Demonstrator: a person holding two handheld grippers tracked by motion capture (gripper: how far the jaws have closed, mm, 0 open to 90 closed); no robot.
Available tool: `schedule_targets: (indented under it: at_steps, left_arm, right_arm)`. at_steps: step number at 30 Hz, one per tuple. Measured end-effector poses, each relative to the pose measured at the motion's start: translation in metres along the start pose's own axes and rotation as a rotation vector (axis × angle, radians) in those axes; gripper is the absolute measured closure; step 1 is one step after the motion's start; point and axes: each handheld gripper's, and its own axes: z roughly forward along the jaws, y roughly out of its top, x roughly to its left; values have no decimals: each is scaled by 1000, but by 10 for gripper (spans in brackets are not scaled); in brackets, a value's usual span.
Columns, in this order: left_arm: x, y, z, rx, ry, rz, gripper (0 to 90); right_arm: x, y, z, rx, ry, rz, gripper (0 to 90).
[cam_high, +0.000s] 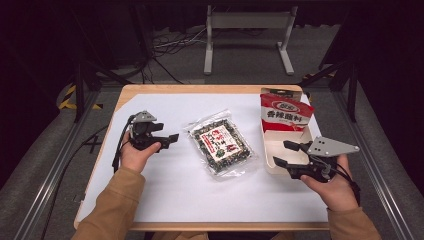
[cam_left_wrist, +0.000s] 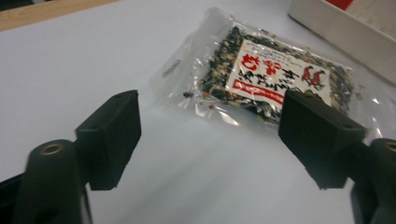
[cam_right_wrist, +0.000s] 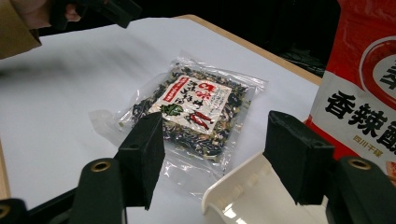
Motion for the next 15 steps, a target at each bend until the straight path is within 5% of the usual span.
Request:
schedule_targets:
  at_steps: [8, 15]
  left_arm:
    - [4, 16, 22, 17, 74, -8, 283]
    - [15, 29, 36, 19, 88, -6, 347]
  right_arm:
    - [9, -5, -2, 16, 14, -24, 380]
    - [13, -11, -4, 20, 35, -33, 380]
